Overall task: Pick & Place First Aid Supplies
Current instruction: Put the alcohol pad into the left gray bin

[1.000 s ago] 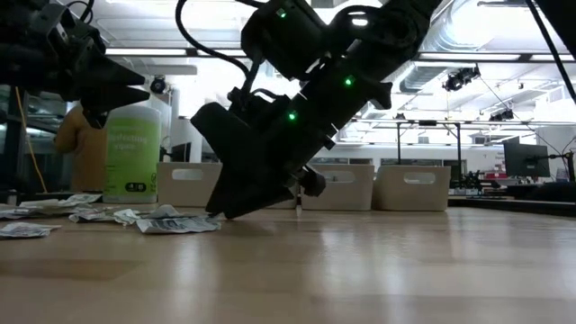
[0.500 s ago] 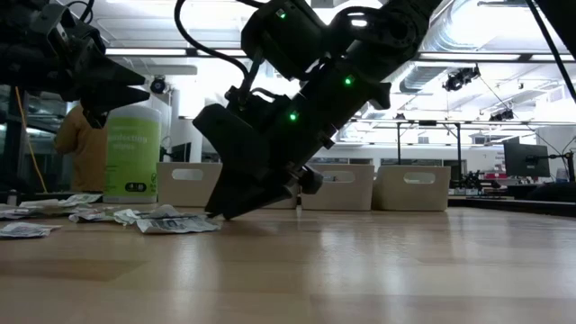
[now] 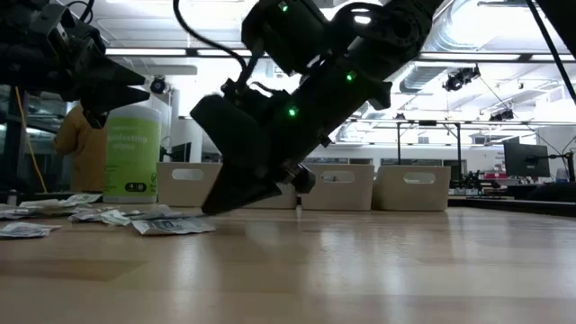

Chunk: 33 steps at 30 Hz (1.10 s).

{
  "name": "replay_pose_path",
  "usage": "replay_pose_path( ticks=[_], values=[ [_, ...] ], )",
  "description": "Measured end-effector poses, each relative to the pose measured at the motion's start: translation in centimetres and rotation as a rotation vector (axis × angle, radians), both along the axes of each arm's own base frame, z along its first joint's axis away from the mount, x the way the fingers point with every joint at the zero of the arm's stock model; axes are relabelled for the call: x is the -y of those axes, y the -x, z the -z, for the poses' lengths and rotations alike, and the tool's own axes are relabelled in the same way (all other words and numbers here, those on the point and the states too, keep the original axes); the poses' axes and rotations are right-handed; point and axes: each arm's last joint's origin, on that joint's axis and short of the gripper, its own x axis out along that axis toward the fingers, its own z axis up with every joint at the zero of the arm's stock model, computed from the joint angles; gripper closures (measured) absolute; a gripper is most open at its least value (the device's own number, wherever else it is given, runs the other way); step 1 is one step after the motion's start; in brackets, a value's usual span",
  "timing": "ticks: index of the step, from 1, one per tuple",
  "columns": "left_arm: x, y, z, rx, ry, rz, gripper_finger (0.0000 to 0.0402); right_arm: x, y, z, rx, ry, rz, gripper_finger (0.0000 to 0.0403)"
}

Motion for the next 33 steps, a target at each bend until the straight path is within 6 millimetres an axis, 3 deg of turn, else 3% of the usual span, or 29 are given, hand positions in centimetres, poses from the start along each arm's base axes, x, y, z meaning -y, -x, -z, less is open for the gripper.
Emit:
replay_pose_path(
  ticks=[3, 20, 26, 33],
  values=[
    [0.0, 0.0, 0.0, 0.000, 0.000, 0.000, 0.0252, -0.1, -0.3, -0.3, 0.040, -0.001, -0.005, 0.0397],
    [0.0, 0.0, 0.0, 0.000, 0.000, 0.000, 0.0252, 0.5, -1.2, -2.0, 0.197, 0.180, -0.006, 0.0402],
    [0.0, 0.0, 0.0, 0.000, 0.000, 0.000, 0.0252, 3.0, -1.7, -2.5, 0.206, 0.252, -0.003, 0.0402],
    [0.0, 0.0, 0.0, 0.000, 0.000, 0.000, 0.0252, 6.7, -3.4, -5.0, 0.216, 0.426, -0.020, 0.0403]
  ],
)
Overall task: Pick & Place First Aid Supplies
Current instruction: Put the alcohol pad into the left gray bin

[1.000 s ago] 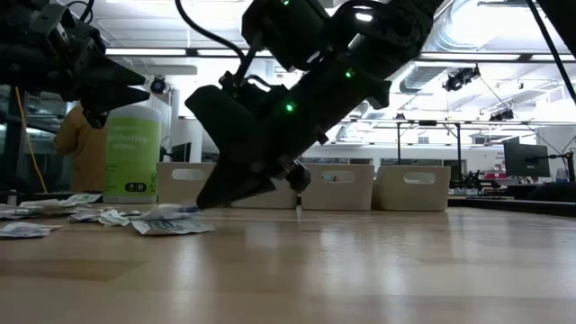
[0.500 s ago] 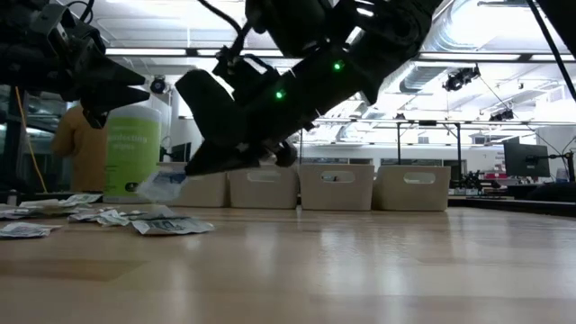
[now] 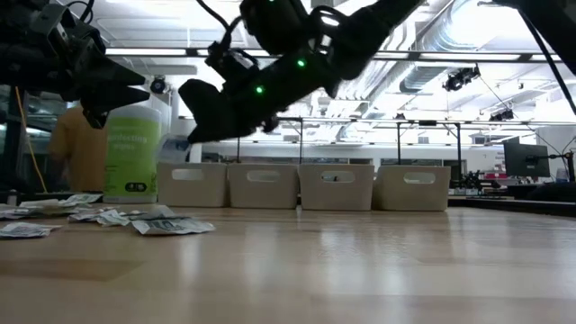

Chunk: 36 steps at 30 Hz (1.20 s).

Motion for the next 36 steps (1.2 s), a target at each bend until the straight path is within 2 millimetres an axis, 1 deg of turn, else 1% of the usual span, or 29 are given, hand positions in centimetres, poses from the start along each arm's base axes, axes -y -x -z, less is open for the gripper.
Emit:
replay_pose_path(
  ticks=[5, 11, 14, 17, 22, 25, 30, 36],
  values=[
    [0.0, 0.0, 0.0, 0.000, 0.000, 0.000, 0.0252, 3.2, -1.0, -2.1, -0.055, 0.149, 0.044, 0.0403],
    [0.0, 0.0, 0.0, 0.000, 0.000, 0.000, 0.0252, 7.1, -1.3, -3.7, -0.094, 0.275, 0.096, 0.0403],
    [0.0, 0.0, 0.0, 0.000, 0.000, 0.000, 0.0252, 8.9, -1.1, -4.0, -0.121, 0.324, 0.076, 0.0403],
    [0.0, 0.0, 0.0, 0.000, 0.000, 0.000, 0.0252, 10.7, -0.8, -3.9, -0.156, 0.352, 0.060, 0.0403],
    [0.0, 0.0, 0.0, 0.000, 0.000, 0.000, 0.0252, 13.4, -0.2, -3.7, -0.169, 0.330, 0.059, 0.0403],
    [0.0, 0.0, 0.0, 0.000, 0.000, 0.000, 0.0252, 14.3, 0.1, -3.7, -0.162, 0.312, 0.055, 0.0403],
    [0.0, 0.0, 0.0, 0.000, 0.000, 0.000, 0.0252, 15.3, 0.2, -3.4, -0.116, 0.232, 0.015, 0.0403],
    [0.0, 0.0, 0.0, -0.001, 0.000, 0.000, 0.0252, 15.7, -0.1, -1.5, -0.121, 0.194, 0.023, 0.0403]
  ],
)
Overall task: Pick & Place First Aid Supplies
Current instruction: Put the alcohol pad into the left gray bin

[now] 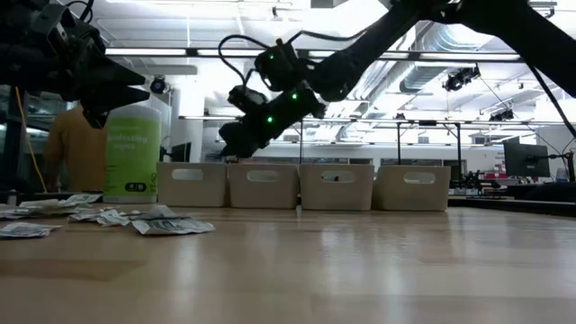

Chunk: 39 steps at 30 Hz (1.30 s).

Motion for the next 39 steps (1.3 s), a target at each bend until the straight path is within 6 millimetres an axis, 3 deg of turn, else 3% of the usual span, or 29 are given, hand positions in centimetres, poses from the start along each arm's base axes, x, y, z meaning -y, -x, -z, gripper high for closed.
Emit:
replay_pose_path(
  ticks=[9, 21, 27, 39],
  values=[
    [0.0, 0.0, 0.0, 0.000, 0.000, 0.003, 0.0252, 0.1, -0.3, 0.9, 0.014, -0.004, 0.004, 0.0385],
    [0.0, 0.0, 0.0, 0.001, 0.000, 0.007, 0.0252, -0.3, -0.3, -0.3, 0.081, -0.028, 0.079, 0.0249],
    [0.0, 0.0, 0.0, 0.001, 0.000, 0.007, 0.0252, -2.4, -0.3, -2.3, 0.143, -0.184, 0.061, 0.0221],
    [0.0, 0.0, 0.0, 0.000, 0.000, 0.003, 0.0252, -9.2, -0.6, -0.7, -0.093, -0.268, -0.190, 0.0231]
  ],
)
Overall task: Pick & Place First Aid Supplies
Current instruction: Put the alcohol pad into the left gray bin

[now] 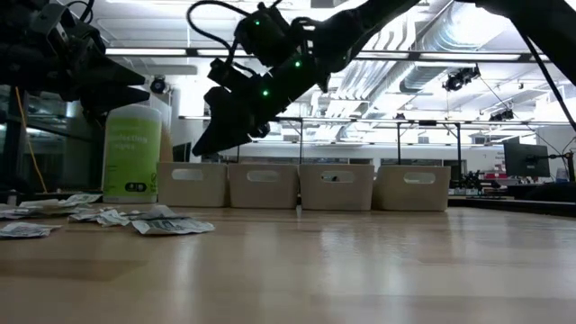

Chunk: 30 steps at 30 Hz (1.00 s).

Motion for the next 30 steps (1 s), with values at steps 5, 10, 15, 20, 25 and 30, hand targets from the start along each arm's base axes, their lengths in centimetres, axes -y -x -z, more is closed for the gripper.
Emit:
replay_pose_path(
  ticks=[5, 10, 15, 20, 25, 30],
  values=[
    [0.0, 0.0, 0.0, 0.000, 0.000, 0.000, 0.0252, -3.9, 0.3, 0.9, -0.118, 0.051, -0.123, 0.0239],
    [0.0, 0.0, 0.0, 0.000, 0.000, -0.001, 0.0252, -8.1, 0.5, 1.1, -0.144, 0.089, -0.215, 0.0249],
    [0.0, 0.0, 0.0, 0.000, 0.000, -0.001, 0.0252, -12.1, 1.0, 1.1, -0.164, 0.204, -0.287, 0.0258],
    [0.0, 0.0, 0.0, 0.000, 0.000, -0.001, 0.0252, -15.3, 1.6, 1.1, -0.164, 0.279, -0.346, 0.0263],
    [0.0, 0.0, 0.0, 0.000, 0.000, -0.001, 0.0252, -17.2, 1.9, 1.0, -0.137, 0.266, -0.372, 0.0263],
    [0.0, 0.0, 0.0, 0.000, 0.000, -0.002, 0.0252, -18.0, 2.5, 2.3, -0.149, 0.270, -0.380, 0.0263]
  ],
)
